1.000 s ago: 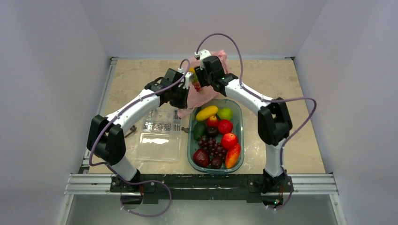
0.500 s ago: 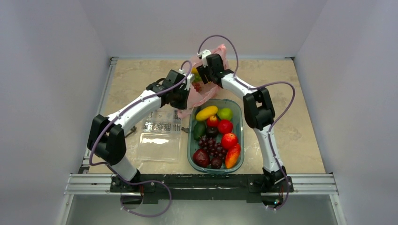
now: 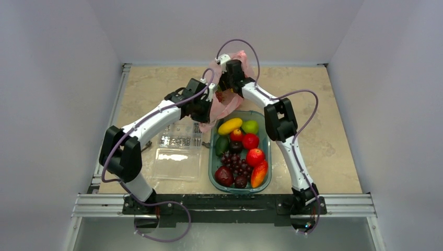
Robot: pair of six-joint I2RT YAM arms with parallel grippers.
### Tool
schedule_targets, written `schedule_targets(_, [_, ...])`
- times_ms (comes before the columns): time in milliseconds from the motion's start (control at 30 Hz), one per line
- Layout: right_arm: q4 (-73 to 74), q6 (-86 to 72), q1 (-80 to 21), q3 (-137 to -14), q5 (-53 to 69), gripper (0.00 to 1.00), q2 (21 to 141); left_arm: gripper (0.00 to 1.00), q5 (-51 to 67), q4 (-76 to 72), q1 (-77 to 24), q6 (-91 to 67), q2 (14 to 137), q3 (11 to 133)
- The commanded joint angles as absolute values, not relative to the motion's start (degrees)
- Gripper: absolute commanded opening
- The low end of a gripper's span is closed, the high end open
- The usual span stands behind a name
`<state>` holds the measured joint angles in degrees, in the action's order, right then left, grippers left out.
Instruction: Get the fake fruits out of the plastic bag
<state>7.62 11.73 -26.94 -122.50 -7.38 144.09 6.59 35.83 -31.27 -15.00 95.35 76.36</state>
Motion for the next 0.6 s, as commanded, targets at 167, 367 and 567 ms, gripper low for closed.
schedule_targets(167, [7.48,13.07,-26.94,-128.47,-8.95,0.61,149.39,0.00,8.09,34.55,-31.53,-15.97,95.00,77.10])
schedule_targets(367, [7.74,12.81,-27.06,-129.65,-9.42,0.33,148.15,0.00,8.27,34.50,-31.47,-15.98,95.22,77.10])
schedule_targets(567, [7.02,12.13,-27.14,-126.09,-9.01,0.10,142.54,0.00,8.06,34.45,-31.49,-16.07,95.38,77.21])
